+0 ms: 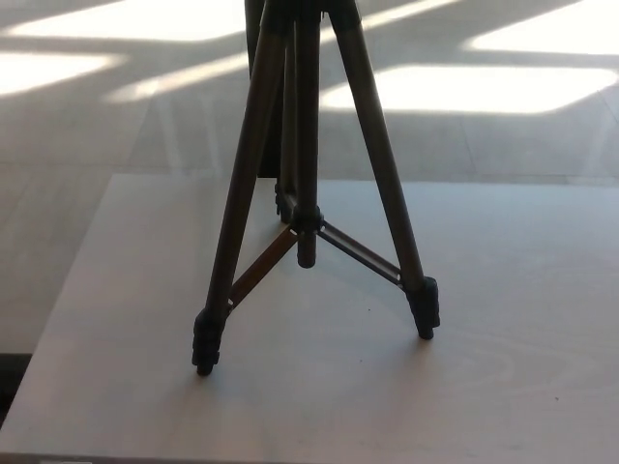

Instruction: Use both hands of the robot to pick up the tripod lying in the middle of the desk and make it stand upright on the desk

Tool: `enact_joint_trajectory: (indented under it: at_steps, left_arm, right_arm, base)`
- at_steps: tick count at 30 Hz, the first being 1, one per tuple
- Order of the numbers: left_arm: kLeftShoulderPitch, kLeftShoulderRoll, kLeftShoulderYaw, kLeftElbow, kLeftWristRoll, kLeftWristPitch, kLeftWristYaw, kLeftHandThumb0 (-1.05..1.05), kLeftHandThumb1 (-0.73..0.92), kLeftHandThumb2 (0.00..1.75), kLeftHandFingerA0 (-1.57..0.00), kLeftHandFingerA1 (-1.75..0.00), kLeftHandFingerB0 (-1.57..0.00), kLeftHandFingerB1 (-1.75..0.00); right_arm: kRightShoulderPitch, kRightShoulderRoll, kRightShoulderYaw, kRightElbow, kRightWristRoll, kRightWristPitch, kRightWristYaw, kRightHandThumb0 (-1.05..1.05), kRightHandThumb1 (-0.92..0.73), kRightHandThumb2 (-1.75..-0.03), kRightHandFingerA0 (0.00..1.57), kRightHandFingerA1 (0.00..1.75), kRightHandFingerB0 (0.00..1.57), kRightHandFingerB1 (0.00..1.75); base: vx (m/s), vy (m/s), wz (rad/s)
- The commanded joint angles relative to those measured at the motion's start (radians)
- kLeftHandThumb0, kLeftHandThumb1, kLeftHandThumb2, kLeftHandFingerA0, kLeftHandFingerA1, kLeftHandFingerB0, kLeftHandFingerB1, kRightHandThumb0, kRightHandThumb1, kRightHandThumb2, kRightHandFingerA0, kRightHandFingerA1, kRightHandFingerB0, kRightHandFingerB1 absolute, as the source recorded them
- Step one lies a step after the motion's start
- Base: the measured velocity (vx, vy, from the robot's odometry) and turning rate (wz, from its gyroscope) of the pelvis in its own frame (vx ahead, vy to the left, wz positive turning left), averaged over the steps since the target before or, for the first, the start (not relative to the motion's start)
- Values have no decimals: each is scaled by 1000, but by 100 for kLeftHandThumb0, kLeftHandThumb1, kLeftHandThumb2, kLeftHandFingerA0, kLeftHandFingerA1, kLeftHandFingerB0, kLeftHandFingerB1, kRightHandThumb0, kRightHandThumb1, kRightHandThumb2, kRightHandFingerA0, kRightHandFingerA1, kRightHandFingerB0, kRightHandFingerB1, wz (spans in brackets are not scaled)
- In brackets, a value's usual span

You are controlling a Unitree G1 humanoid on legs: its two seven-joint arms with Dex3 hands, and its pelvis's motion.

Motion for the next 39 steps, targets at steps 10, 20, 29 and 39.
enact_joint_trajectory:
  at_steps: [10,20,29,39]
  left_arm:
    - [70,81,550,744,-318,-218,223,-79,92,65,0,-42,0,-41]
    - [143,63,512,744,-315,-196,102,-75,86,66,0,-74,0,-52]
    - [159,118,494,852,-312,-232,150,-54,71,124,-3,-65,0,-64]
    - [158,137,444,897,-390,-271,123,-54,70,123,-8,-69,0,-64]
  right_arm:
    - [28,293,-543,458,285,-184,-288,-82,-66,-99,0,28,0,9]
    - [26,351,-582,566,346,-300,-164,-75,-54,-87,0,23,0,13]
    - [100,310,-492,741,315,-367,-65,-88,-65,-97,0,27,0,17]
    - [150,300,-384,729,394,-313,-51,-92,-71,-105,0,22,10,9]
  base:
    - [0,0,0]
    - [0,0,0]
    - [0,0,0]
    - [0,0,0]
